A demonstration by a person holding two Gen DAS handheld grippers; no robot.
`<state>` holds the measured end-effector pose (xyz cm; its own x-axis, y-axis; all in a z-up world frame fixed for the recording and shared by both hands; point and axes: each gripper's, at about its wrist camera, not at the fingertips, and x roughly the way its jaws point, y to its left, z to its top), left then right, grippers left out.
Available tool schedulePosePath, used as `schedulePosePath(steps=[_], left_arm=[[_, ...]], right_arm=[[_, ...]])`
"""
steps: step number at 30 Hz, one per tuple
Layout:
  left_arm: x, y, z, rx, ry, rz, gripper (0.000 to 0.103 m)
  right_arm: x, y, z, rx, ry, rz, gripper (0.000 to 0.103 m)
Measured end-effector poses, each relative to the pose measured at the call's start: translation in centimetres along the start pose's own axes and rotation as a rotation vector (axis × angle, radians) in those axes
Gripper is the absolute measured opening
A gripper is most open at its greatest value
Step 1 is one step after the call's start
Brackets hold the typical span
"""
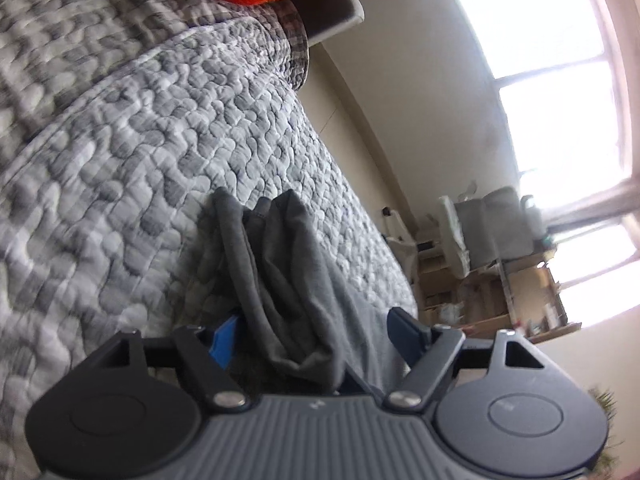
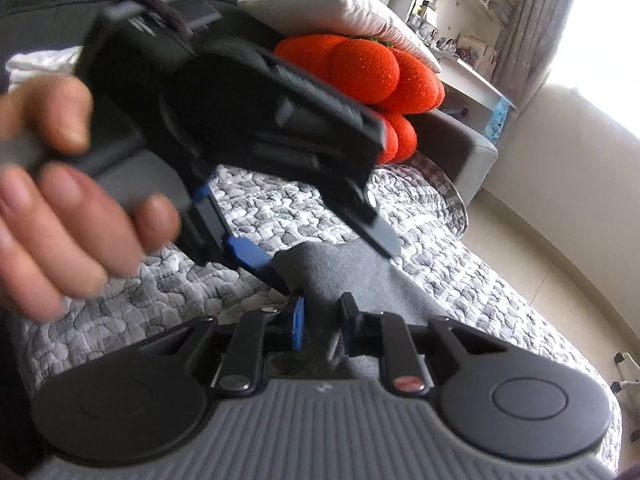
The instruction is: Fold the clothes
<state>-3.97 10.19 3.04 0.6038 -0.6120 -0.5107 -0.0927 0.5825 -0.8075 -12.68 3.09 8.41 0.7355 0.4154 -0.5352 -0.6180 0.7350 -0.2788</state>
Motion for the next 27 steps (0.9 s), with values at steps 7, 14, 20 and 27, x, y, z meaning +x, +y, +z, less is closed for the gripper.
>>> schedulePosePath(steps=[7, 14, 20, 27], left_arm=[[1.5, -1.3, 0.1, 0.091, -0.009, 0.046, 0.058], [1.6, -2.1, 0.2, 0.175, -0.038, 0.078, 0.027], [1.7, -1.4, 0.7, 0.147, -0.028, 0.093, 0.031], [1.9, -1.4, 0.9, 0.156, -0.012, 0.107, 0.042]], right_arm=[[-0.1, 0.1, -0.1, -0.004, 0.001, 0.009, 0.020], [-0.2, 0.1, -0.1, -0.004, -0.004, 0.006, 0.020], [-0.1, 0.2, -0.3, -0.007, 0.003, 0.010, 0.020], [0.0, 0.5, -0.4, -0.015, 0.013, 0.017, 0.020]])
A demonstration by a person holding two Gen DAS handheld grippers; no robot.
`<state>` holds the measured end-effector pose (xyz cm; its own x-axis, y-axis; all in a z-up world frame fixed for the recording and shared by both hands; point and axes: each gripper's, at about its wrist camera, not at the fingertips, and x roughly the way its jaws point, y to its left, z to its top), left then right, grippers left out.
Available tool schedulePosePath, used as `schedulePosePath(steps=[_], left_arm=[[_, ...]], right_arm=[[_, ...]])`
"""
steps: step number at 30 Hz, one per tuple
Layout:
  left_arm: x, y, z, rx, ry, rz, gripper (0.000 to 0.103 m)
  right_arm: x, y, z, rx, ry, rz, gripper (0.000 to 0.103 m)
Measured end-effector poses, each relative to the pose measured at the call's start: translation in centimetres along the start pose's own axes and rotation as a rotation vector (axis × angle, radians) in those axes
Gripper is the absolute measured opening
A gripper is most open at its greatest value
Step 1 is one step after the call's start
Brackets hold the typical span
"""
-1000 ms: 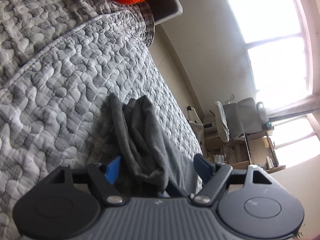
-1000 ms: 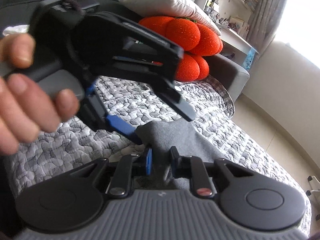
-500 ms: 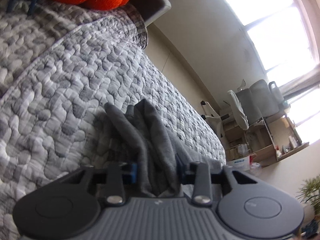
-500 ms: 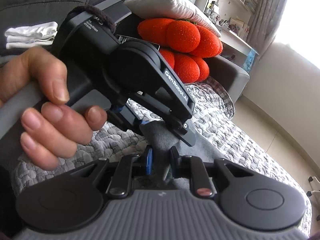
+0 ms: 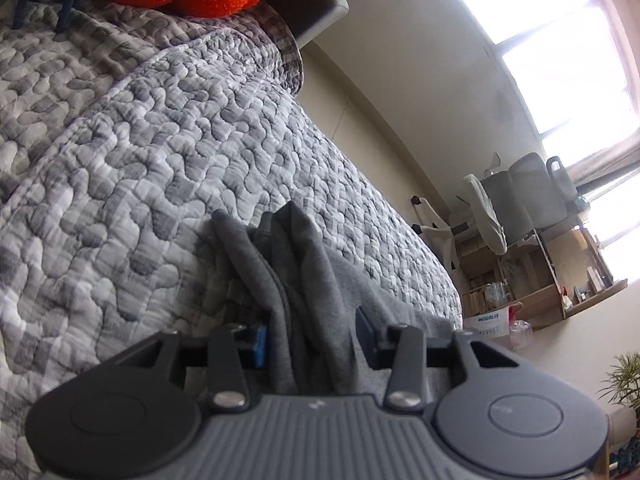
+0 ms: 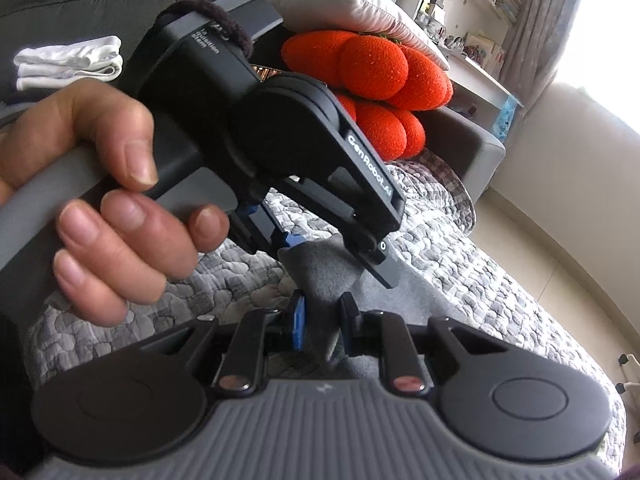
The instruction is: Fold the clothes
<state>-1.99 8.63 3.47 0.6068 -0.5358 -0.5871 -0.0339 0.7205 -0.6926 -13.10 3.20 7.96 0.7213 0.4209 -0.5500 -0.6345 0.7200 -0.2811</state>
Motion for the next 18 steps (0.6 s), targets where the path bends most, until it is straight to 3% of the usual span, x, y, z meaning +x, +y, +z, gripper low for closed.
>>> schedulePosePath(steps=[2, 5, 13, 16, 18], left_arm=[[0.0, -0.2, -0.1, 0.021, -0.008, 0.018, 0.031], [0.1, -0.4, -0.2, 0.061, -0.014, 0.043, 0.025], [0.4, -0.4, -0.3, 0.087, -0.006, 0.084, 0.022], [0.5, -0.4, -0.3, 0.090, -0.006, 0.097, 0.022], [0.5, -0.3, -0.3, 0.091, -0.006, 0.100, 0.022]], right_arm=[[0.0, 0.0, 0.0, 0.001, 0.001, 0.001, 0.020], [0.1, -0.1, -0.1, 0.002, 0.006, 0.006, 0.020], [-0.6, -1.0, -0.5, 0.024, 0.020, 0.049, 0.027], [-1.9, -3.8, -0.8, 0.148, 0.002, 0.080, 0.028], [-2.1, -6.0, -1.4, 0.257, 0.012, 0.051, 0.030]])
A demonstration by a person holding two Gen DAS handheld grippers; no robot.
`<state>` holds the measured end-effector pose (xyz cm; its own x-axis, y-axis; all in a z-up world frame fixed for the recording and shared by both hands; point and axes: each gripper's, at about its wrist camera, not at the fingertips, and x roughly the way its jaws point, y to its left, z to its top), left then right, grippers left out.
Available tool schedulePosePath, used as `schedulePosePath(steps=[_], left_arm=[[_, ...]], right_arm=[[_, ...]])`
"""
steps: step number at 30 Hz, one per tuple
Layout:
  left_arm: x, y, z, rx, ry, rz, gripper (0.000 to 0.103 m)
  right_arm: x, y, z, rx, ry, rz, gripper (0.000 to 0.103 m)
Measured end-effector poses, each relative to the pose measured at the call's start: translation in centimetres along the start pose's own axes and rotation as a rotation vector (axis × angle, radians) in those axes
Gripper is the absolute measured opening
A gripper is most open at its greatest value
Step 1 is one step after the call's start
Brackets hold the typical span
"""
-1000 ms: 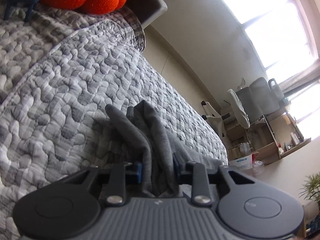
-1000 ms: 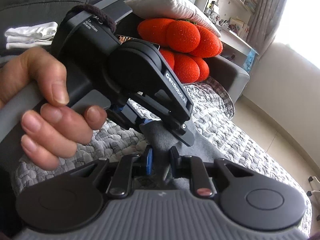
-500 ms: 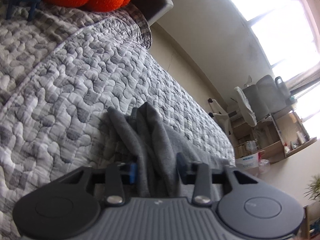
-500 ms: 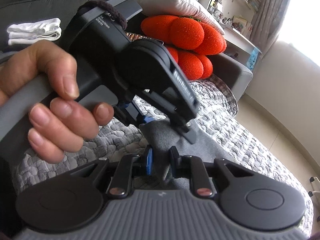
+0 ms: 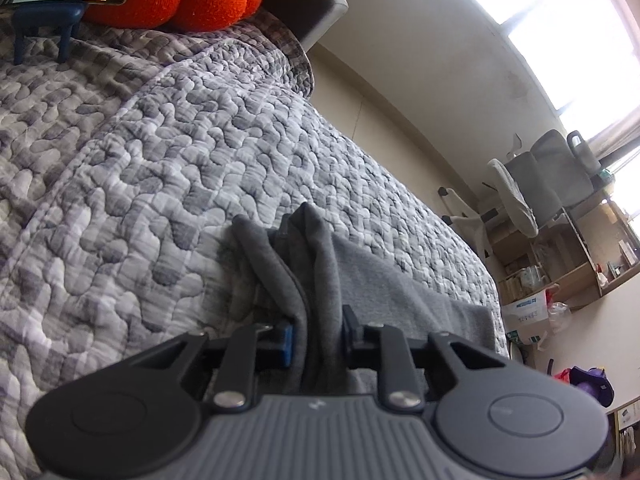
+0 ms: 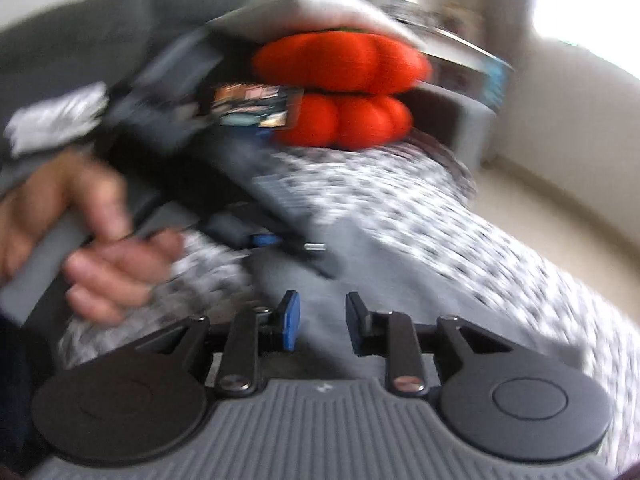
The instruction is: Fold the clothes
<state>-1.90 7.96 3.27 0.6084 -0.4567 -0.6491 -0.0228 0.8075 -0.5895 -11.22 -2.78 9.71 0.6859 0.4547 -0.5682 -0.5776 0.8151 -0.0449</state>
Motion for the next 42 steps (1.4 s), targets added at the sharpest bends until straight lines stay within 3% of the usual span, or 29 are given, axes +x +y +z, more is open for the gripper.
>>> schedulePosePath(steps=[6, 10, 12, 17, 21, 23, 26, 27, 31, 35, 42], left_arm=[[0.0, 0.2, -0.1, -0.002, 0.002, 0.004, 0.022], [0.0, 0.3, -0.2, -0.009, 0.004, 0.005, 0.022], [0.0, 0.4, -0.2, -0.012, 0.005, 0.005, 0.022], [0.0, 0.4, -0.3, -0.015, 0.005, 0.004, 0.022], [0.0, 0.5, -0.3, -0.019, 0.010, 0.007, 0.022], [0.1, 0.6, -0.3, -0.021, 0.013, 0.006, 0.022], [0.1, 0.7, -0.2, -0.031, 0.016, 0.005, 0.022], [0.1, 0.8, -0.2, -0.034, 0.017, 0.005, 0.023], [0.1, 1.0, -0.2, -0.049, 0.022, 0.006, 0.023], [0.1, 1.0, -0.2, -0.053, 0.023, 0.008, 0.023], [0.2, 1.0, -0.2, -0.051, 0.026, 0.015, 0.023]], right_arm=[[1.1, -7.8, -1.9, 0.418, 0.136, -0.132, 0.033], [-0.3, -12.1, -3.5, 0.680, 0.101, -0.092, 0.034], [-1.0, -13.3, -4.0, 0.703, 0.108, -0.179, 0.028], [-2.3, -14.5, -4.6, 0.720, 0.091, -0.204, 0.027], [-3.4, -15.0, -5.1, 0.732, 0.093, -0.305, 0.036], [-4.1, -15.6, -6.0, 0.788, 0.065, -0.229, 0.036], [-5.1, -16.3, -7.1, 0.857, 0.026, -0.101, 0.055], [-5.4, -16.2, -7.2, 0.853, 0.029, -0.095, 0.059], [-6.5, -16.1, -7.9, 0.837, 0.072, -0.111, 0.059], [-7.9, -16.0, -9.6, 0.937, 0.080, 0.003, 0.059], [-8.8, -16.9, -11.7, 1.099, 0.106, 0.070, 0.059]])
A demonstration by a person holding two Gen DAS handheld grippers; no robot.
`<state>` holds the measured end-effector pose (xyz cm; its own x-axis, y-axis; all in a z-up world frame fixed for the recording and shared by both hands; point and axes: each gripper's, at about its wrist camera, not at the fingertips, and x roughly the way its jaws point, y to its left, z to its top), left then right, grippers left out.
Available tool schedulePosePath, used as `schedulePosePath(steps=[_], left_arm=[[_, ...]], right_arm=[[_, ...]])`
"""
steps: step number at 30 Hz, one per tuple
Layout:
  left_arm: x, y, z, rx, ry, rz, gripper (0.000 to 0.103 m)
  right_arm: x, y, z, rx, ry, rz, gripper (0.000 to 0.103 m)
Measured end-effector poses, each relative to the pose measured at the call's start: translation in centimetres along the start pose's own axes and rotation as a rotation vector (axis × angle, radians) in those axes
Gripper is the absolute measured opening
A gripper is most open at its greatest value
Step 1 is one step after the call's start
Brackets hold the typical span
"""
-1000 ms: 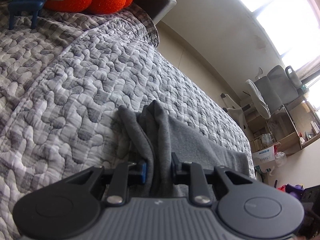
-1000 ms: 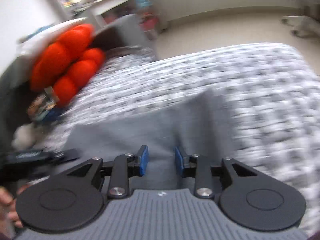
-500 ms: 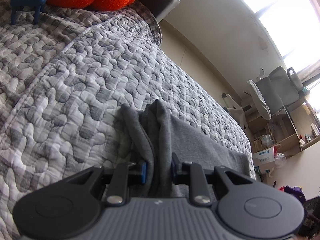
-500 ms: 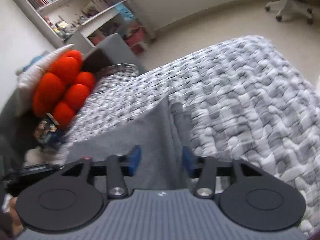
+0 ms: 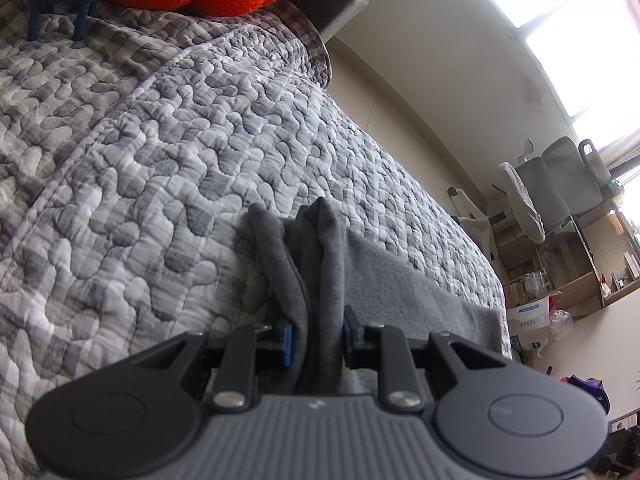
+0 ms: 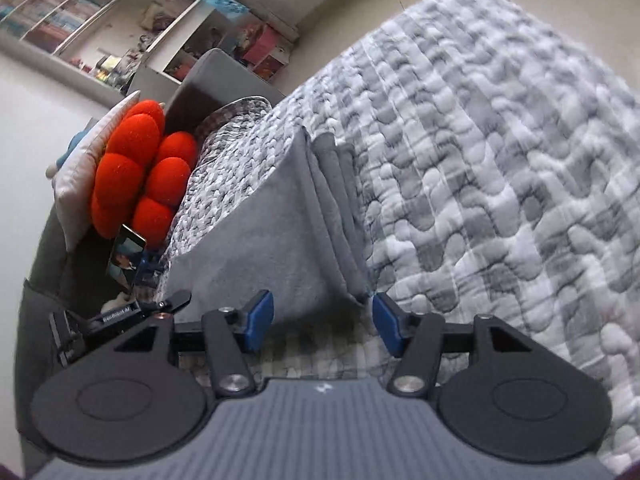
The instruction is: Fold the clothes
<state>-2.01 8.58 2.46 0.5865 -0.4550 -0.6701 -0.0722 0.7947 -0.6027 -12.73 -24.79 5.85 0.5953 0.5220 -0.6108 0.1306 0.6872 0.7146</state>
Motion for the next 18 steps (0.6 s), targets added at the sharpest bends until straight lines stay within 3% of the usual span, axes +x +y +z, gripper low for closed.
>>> schedulePosePath(steps=[5, 11, 18], left_arm=[[0.1, 0.1, 0.0, -0.001, 0.003, 0.001, 0.023], [0.1, 0.1, 0.0, 0.002, 0.004, 0.003, 0.023], [0.2, 0.2, 0.0, 0.002, 0.003, 0.006, 0.023]], right_arm=[[1.0, 0.4, 0.3, 0.007, 0.017, 0.005, 0.065], [1.4, -0.3, 1.1, 0.053, -0.011, 0.041, 0.065], [1.8, -0.2, 2.1, 0.015, -0.032, 0.045, 0.065]])
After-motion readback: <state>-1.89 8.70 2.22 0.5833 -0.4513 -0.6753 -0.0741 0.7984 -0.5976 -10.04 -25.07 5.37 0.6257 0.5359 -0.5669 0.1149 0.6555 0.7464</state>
